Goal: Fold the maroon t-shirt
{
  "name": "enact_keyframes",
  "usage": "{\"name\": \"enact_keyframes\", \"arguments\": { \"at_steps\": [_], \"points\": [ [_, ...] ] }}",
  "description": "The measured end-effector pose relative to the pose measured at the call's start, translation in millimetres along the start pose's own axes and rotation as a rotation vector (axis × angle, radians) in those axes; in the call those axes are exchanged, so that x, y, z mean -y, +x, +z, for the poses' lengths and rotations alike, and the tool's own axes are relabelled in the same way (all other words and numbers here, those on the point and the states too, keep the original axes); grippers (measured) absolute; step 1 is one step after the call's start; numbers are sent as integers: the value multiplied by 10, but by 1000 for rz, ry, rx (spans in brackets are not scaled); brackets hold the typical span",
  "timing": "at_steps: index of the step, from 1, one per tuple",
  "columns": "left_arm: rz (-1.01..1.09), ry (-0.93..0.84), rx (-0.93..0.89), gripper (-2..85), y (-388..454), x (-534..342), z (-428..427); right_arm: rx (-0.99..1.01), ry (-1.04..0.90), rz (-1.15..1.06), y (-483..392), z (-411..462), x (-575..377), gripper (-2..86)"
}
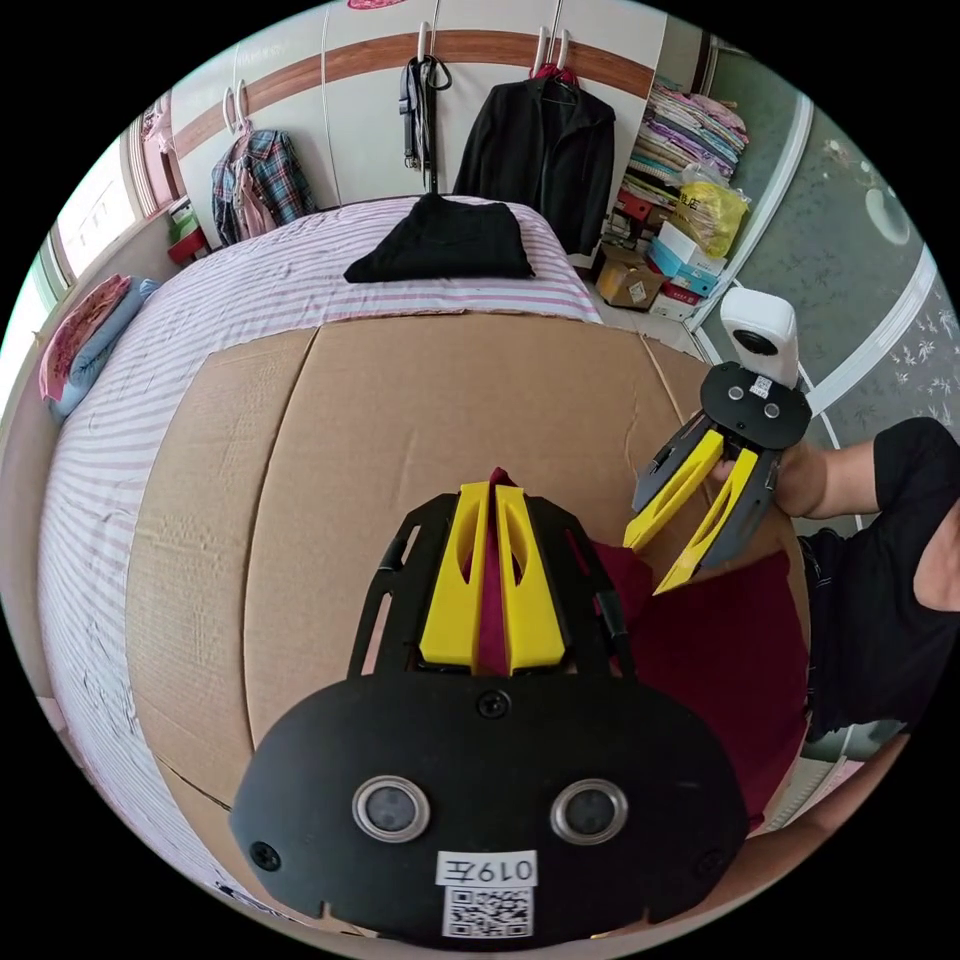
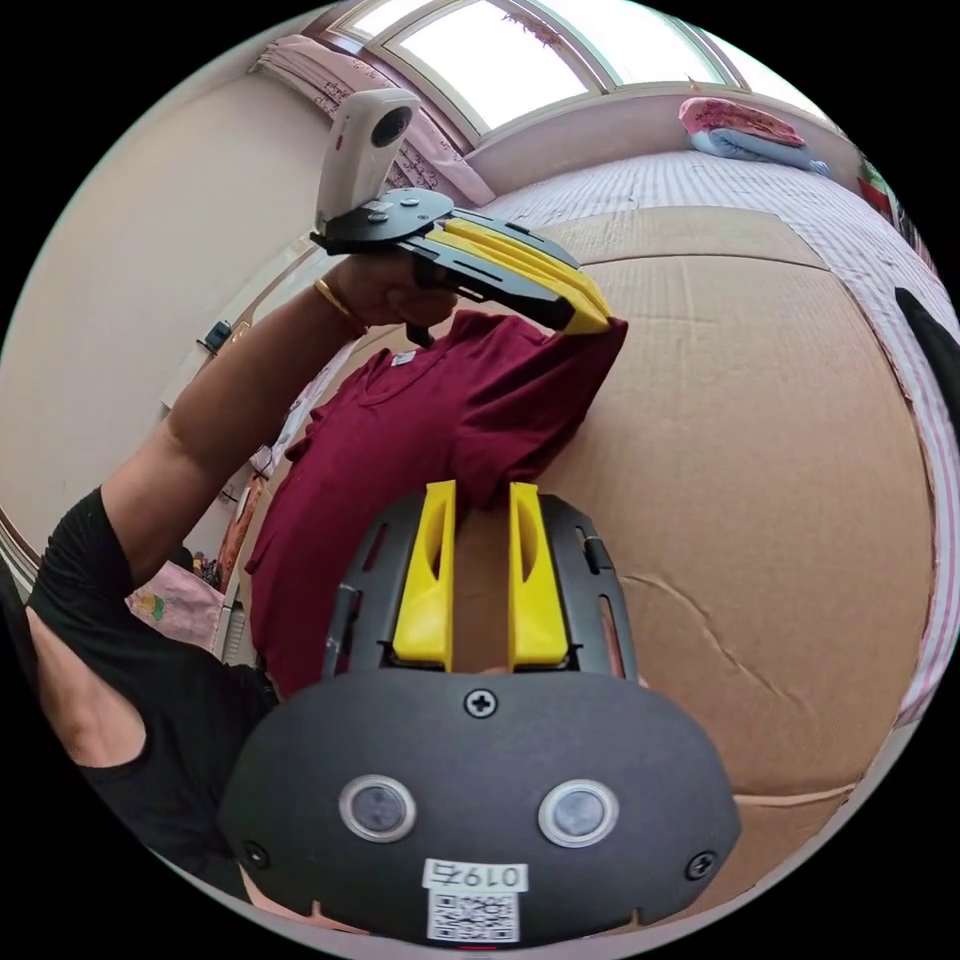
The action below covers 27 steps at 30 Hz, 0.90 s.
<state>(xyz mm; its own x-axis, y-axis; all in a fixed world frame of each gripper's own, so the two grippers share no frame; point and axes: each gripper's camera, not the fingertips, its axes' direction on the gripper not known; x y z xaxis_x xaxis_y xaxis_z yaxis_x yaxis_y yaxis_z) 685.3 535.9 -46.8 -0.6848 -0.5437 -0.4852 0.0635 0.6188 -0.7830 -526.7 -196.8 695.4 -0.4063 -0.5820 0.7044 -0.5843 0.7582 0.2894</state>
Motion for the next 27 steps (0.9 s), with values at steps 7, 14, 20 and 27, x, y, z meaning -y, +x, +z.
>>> {"name": "enact_keyframes", "arguments": {
  "at_steps": [7, 14, 20, 27],
  "points": [
    [-18, -6, 19, 13, -70, 29, 26, 11, 11, -35, 91, -102, 1, 3],
    [-54, -67, 98, 16, -97, 88, 233, -5, -3, 27, 285, -175, 40, 0],
    [-30, -126, 98, 20, -77, 127, 342, 3, -9, 22, 366, -189, 87, -1],
    [-68, -85, 32, 40, -324, 11, 110, 18, -1, 28, 480, -212, 125, -1]
  ]
}}
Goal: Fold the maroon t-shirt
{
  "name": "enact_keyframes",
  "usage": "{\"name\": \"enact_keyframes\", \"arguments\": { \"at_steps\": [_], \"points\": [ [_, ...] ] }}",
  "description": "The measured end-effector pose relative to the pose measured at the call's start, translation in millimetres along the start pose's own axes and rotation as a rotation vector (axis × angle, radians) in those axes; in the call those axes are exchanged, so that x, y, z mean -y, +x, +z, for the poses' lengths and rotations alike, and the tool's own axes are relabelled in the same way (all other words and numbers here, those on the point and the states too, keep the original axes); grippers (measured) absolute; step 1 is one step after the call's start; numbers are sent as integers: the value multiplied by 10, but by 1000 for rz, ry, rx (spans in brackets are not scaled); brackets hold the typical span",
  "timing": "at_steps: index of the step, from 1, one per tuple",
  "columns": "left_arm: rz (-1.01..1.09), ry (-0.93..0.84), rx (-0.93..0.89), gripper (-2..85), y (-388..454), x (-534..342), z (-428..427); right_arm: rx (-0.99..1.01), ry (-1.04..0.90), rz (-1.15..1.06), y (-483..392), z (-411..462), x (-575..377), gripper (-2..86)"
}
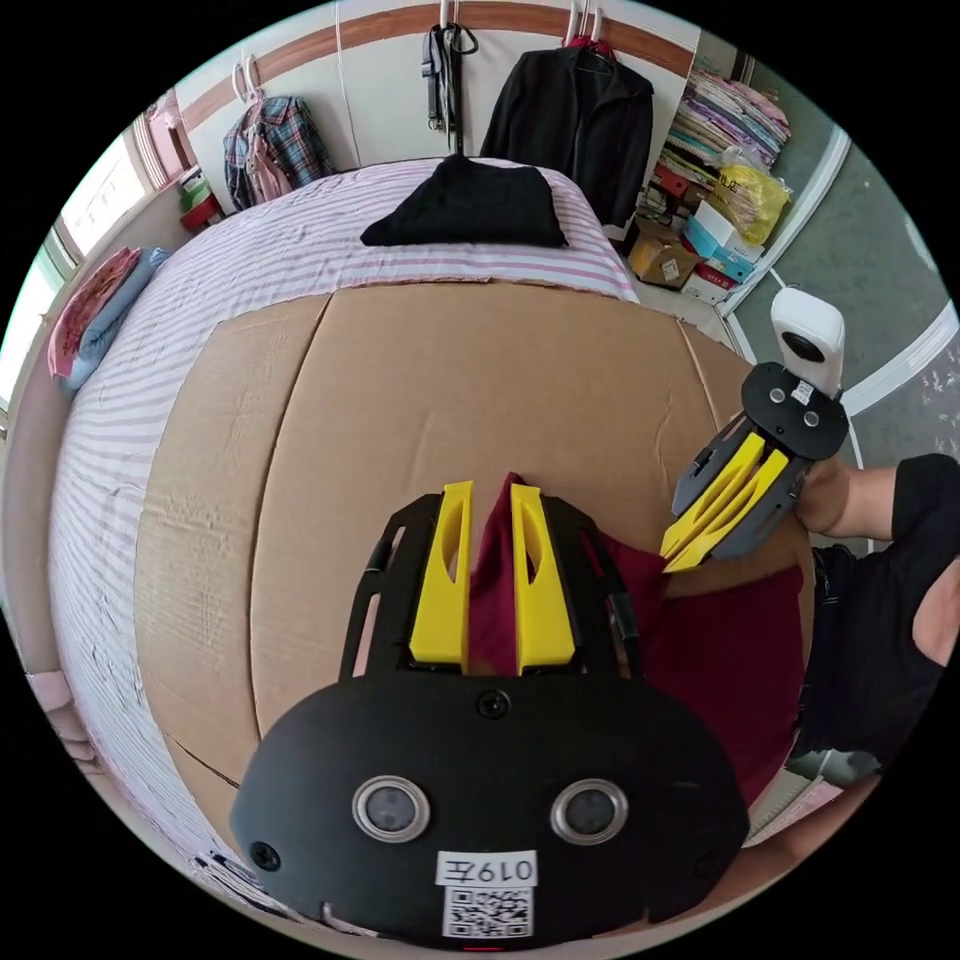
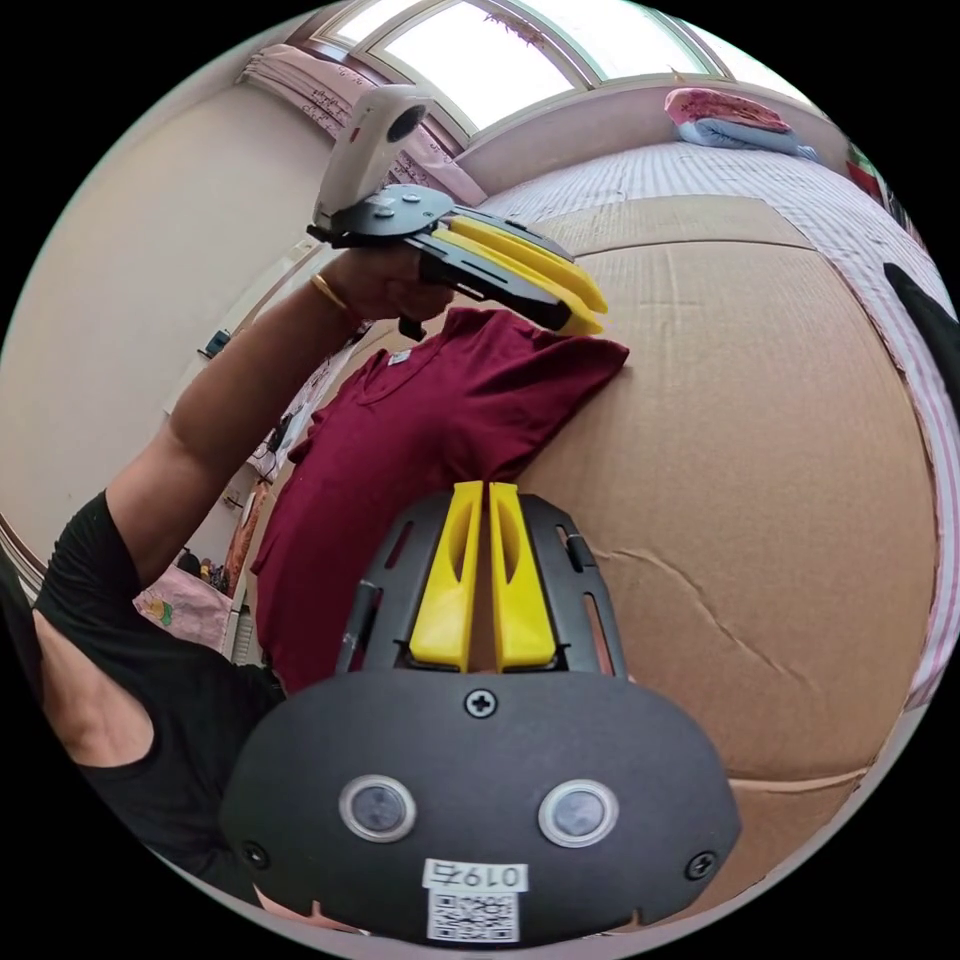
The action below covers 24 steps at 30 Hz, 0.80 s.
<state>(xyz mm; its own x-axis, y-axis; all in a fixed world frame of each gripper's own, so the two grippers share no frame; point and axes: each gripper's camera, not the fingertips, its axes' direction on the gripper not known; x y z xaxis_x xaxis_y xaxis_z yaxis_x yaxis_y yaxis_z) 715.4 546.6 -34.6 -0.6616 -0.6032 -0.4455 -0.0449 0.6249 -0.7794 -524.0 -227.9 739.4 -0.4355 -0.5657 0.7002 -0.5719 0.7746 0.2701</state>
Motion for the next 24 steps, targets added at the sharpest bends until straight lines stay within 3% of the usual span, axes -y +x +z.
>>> {"name": "enact_keyframes", "arguments": {
  "at_steps": [6, 10, 24],
  "points": [
    [5, 19, -101, 34, -210, -310, -142, 13, 1, 5, 88, -13, 31, -1],
    [22, -70, -51, 24, -184, -409, -2, 18, 2, 7, 138, -14, 45, 0],
    [12, -111, 80, 13, 43, -657, 287, -1, 1, -4, 199, 58, 42, 0]
  ]
}}
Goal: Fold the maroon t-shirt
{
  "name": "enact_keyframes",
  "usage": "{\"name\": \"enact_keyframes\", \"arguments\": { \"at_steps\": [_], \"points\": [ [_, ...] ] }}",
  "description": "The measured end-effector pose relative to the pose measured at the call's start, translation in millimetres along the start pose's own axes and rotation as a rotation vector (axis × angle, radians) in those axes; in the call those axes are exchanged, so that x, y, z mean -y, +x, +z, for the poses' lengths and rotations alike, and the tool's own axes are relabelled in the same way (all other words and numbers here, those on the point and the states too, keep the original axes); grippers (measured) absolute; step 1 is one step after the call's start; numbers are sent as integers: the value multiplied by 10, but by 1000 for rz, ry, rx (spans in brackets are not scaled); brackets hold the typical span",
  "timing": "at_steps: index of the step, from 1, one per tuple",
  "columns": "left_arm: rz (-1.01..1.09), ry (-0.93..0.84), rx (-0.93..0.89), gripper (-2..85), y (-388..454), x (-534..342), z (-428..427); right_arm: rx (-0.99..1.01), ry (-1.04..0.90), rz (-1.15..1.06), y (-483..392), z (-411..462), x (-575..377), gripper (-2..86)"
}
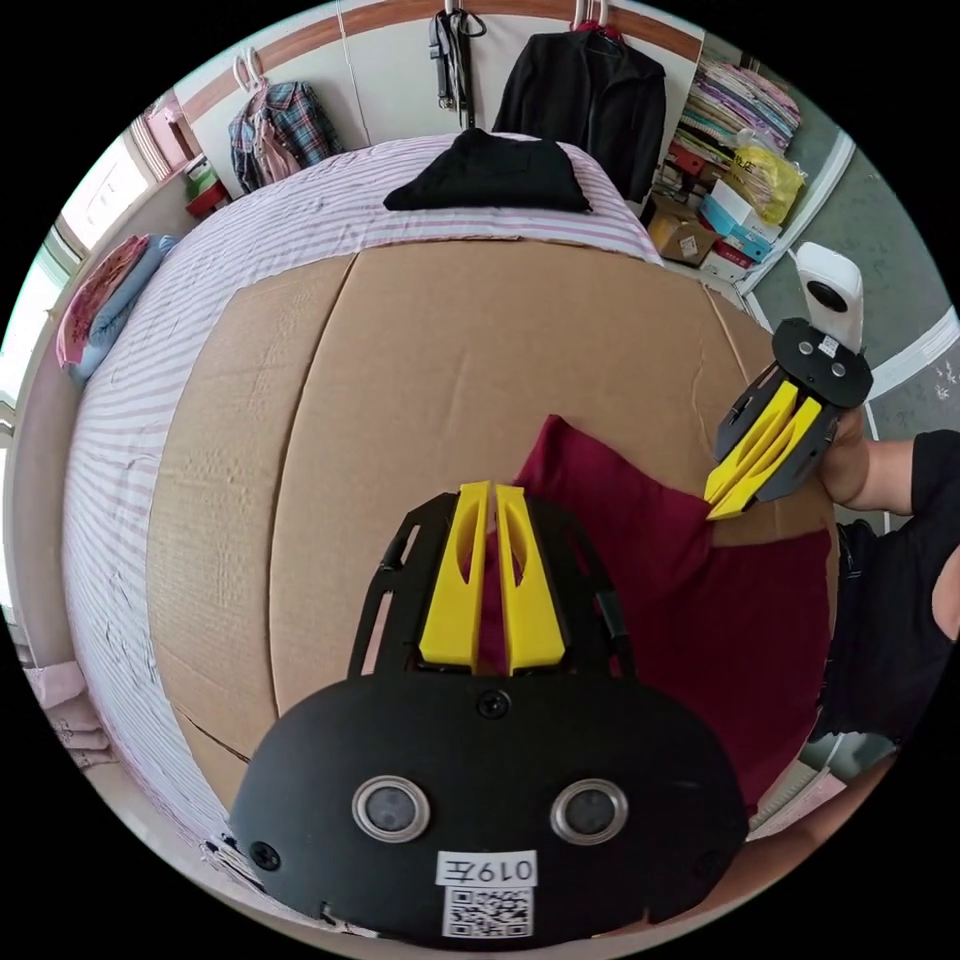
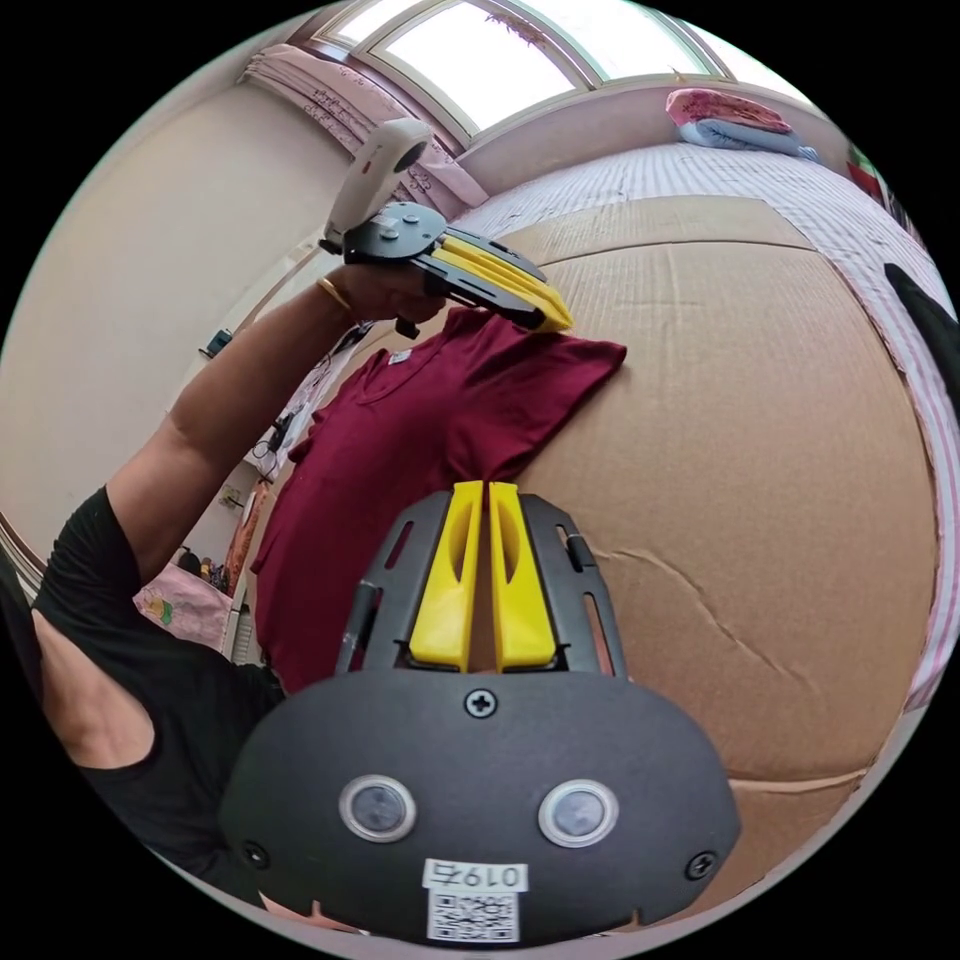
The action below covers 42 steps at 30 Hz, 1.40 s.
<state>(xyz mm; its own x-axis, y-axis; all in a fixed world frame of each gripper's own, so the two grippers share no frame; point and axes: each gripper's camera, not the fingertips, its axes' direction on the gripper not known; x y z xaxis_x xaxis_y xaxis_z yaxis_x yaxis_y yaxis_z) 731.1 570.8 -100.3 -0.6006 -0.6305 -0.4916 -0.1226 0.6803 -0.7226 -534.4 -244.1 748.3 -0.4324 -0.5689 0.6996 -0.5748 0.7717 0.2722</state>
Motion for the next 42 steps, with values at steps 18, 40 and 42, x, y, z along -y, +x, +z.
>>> {"name": "enact_keyframes", "arguments": {
  "at_steps": [18, 40, 42],
  "points": [
    [-81, 4, -29, 28, 262, -1203, -1, 15, 1, 7, 15, 292, -130, -1],
    [-221, 48, 173, 13, 1435, -3032, 136, 24, -5, 4, -344, 1184, -489, 0],
    [-329, 128, 258, 11, 1523, -3426, -42, 33, -4, 6, -377, 1280, -530, 1]
  ]
}}
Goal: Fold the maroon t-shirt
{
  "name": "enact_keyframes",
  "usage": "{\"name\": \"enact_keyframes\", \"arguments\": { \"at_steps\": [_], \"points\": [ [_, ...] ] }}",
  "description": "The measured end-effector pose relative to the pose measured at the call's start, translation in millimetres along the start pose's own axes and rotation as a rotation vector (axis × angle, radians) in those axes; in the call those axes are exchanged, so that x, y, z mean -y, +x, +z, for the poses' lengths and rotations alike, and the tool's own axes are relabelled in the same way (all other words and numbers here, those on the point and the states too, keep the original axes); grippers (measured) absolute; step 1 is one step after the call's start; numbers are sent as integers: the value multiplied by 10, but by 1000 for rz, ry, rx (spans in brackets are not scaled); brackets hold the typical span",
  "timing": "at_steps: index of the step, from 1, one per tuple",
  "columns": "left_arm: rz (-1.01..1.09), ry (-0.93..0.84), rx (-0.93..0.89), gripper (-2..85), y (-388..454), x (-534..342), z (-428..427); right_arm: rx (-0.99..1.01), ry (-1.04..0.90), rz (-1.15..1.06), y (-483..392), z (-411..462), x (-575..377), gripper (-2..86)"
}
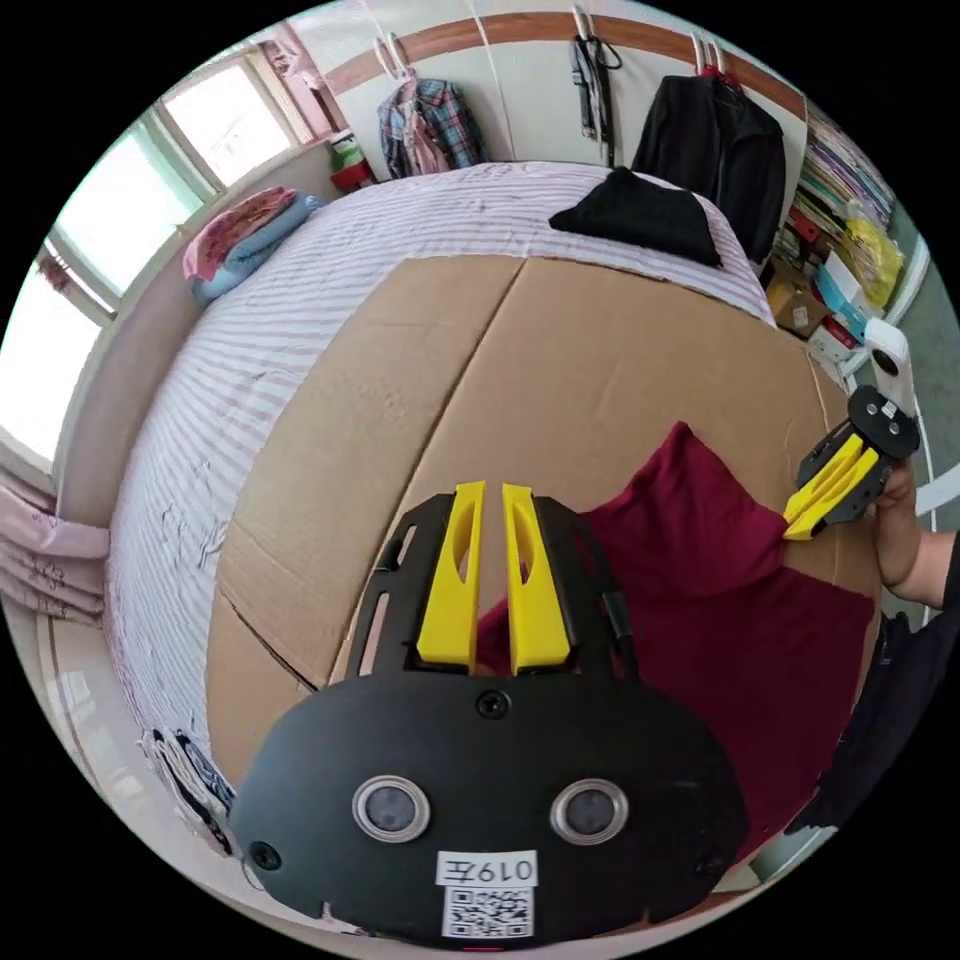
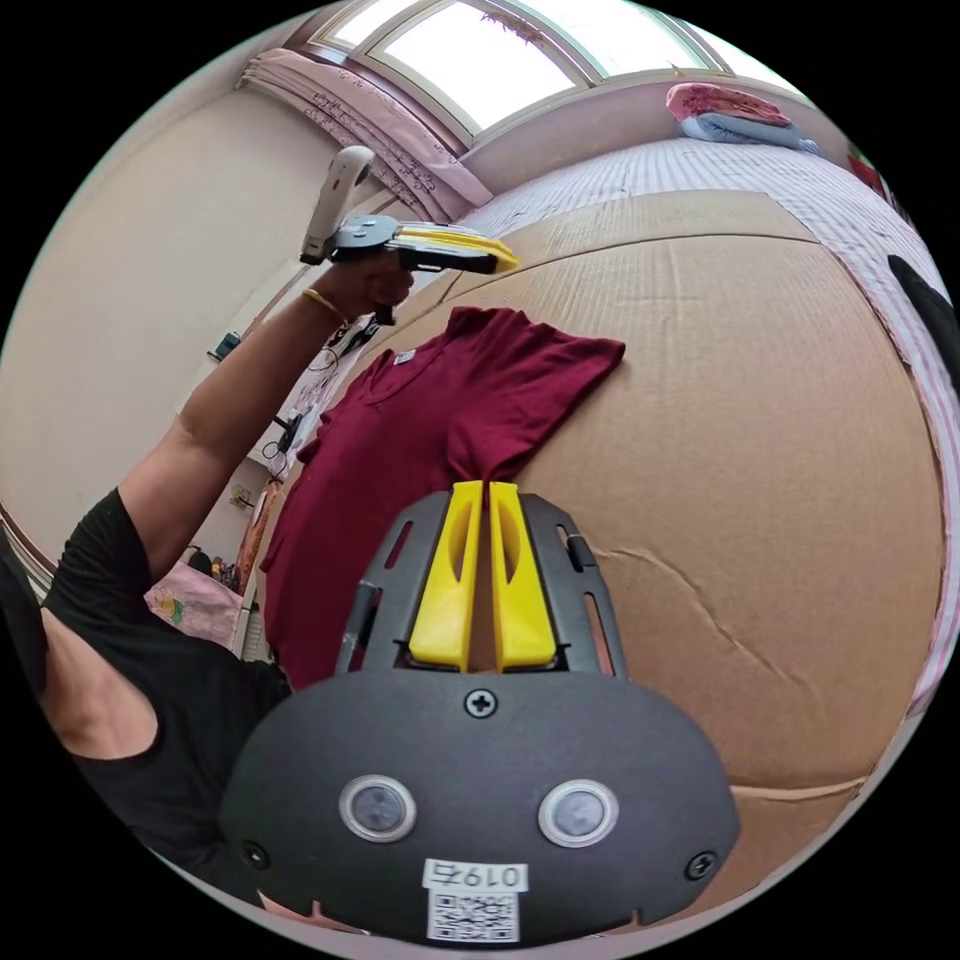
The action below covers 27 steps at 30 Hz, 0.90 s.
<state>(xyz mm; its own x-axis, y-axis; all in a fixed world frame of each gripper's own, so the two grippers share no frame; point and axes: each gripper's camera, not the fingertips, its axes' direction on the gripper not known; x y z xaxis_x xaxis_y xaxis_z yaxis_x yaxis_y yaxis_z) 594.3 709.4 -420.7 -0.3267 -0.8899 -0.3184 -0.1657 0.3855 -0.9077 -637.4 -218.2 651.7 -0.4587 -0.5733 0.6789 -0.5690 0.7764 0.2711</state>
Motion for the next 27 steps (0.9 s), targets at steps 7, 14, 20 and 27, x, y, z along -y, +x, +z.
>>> {"name": "enact_keyframes", "arguments": {
  "at_steps": [7, 14, 20, 27],
  "points": [
    [-278, 241, 38, 9, 117, -1601, -886, -12, -11, -11, -245, 485, -157, 0],
    [-442, 352, 197, 7, 1042, -4185, -1830, -238, -58, -30, -676, 927, -330, -5],
    [-574, 310, 546, 9, 2131, -5997, -2252, -527, 255, -139, -1648, 914, -567, -6],
    [-597, 525, 476, 10, 2614, -7129, -2335, -745, 640, -414, -3077, 1598, -1003, -8]
  ]
}}
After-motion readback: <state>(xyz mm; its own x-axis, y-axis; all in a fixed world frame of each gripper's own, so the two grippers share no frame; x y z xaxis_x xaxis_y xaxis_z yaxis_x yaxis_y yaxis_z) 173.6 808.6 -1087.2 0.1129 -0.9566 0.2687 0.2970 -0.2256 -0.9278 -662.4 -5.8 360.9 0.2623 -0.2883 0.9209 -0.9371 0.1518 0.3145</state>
